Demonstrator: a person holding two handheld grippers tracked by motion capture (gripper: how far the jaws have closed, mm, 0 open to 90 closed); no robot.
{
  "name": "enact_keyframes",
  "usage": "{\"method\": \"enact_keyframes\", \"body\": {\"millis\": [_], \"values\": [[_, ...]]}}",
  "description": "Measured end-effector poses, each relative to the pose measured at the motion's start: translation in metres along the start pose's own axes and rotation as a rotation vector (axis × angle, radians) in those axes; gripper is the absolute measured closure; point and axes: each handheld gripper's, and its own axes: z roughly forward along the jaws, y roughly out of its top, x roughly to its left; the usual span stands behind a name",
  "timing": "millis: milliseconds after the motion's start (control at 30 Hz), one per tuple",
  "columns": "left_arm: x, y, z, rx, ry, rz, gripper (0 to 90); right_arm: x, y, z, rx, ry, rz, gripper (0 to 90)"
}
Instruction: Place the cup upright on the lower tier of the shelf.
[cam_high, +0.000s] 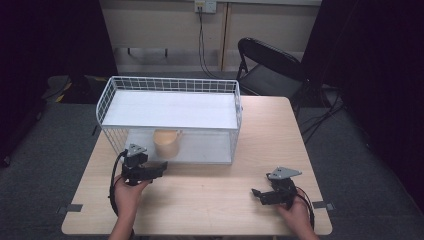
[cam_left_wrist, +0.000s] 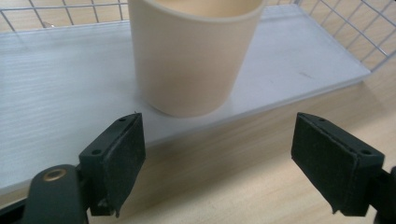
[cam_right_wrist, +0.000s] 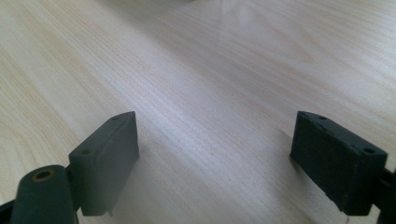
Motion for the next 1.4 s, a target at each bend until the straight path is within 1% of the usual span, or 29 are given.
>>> {"method": "enact_keyframes", "body": {"millis": [33, 167, 233, 267, 333, 433, 500, 600, 667, 767, 800, 900, 1000, 1100, 1167, 1267, 1400], "values": [[0.000, 0.000, -0.001, 0.008, -0.008, 0.005, 17.6, 0.000, 0.000, 0.000, 0.000, 0.000, 0.000, 14.5], [0.000, 0.000, -0.005, 0.005, -0.031, 0.011, 17.6, 0.000, 0.000, 0.000, 0.000, 0.000, 0.000, 14.5], [0.000, 0.000, -0.006, 0.006, -0.039, 0.004, 17.7, 0.000, 0.000, 0.000, 0.000, 0.000, -0.001, 14.4], [0.001, 0.000, -0.007, 0.012, -0.045, 0.013, 17.7, 0.000, 0.000, 0.000, 0.000, 0.000, -0.001, 14.5], [0.001, 0.000, -0.007, 0.012, -0.048, 0.013, 17.7, 0.000, 0.000, 0.000, 0.000, 0.000, 0.000, 14.4], [0.001, -0.001, -0.009, 0.011, -0.063, 0.006, 17.7, 0.000, 0.000, 0.000, 0.000, 0.000, 0.000, 14.4], [0.002, -0.002, -0.010, 0.016, -0.070, 0.013, 17.7, 0.000, 0.000, 0.000, 0.000, 0.000, -0.001, 14.5], [0.001, -0.003, -0.012, 0.015, -0.086, 0.007, 17.7, 0.000, 0.000, 0.000, 0.000, 0.000, -0.001, 14.4], [0.001, -0.004, -0.013, 0.020, -0.085, 0.019, 17.7, 0.000, 0.000, 0.000, 0.000, 0.000, -0.001, 14.4], [0.001, -0.006, -0.015, 0.025, -0.090, 0.026, 17.7, 0.000, 0.000, 0.000, 0.000, 0.000, 0.000, 14.4], [0.001, -0.006, -0.015, 0.020, -0.092, 0.020, 17.7, 0.000, 0.000, 0.000, 0.000, 0.000, -0.001, 14.5], [0.002, -0.008, -0.017, 0.013, -0.096, 0.025, 17.0, 0.000, 0.000, 0.000, 0.000, 0.000, -0.001, 14.4], [0.003, -0.010, -0.018, 0.017, -0.100, 0.018, 16.9, 0.000, 0.000, 0.000, 0.000, 0.000, 0.000, 14.5], [0.006, -0.012, -0.020, 0.020, -0.097, 0.026, 16.8, 0.000, 0.000, 0.000, 0.000, 0.000, -0.001, 14.4], [0.007, -0.013, -0.022, 0.017, -0.100, 0.022, 16.8, 0.000, 0.000, 0.000, 0.000, 0.000, -0.001, 14.4], [0.008, -0.014, -0.024, 0.026, -0.099, 0.032, 16.8, 0.000, 0.000, 0.000, 0.000, 0.000, 0.000, 14.5], [0.010, -0.014, -0.027, 0.024, -0.093, 0.039, 16.8, 0.000, 0.000, 0.000, 0.000, 0.000, -0.001, 14.4]]}}
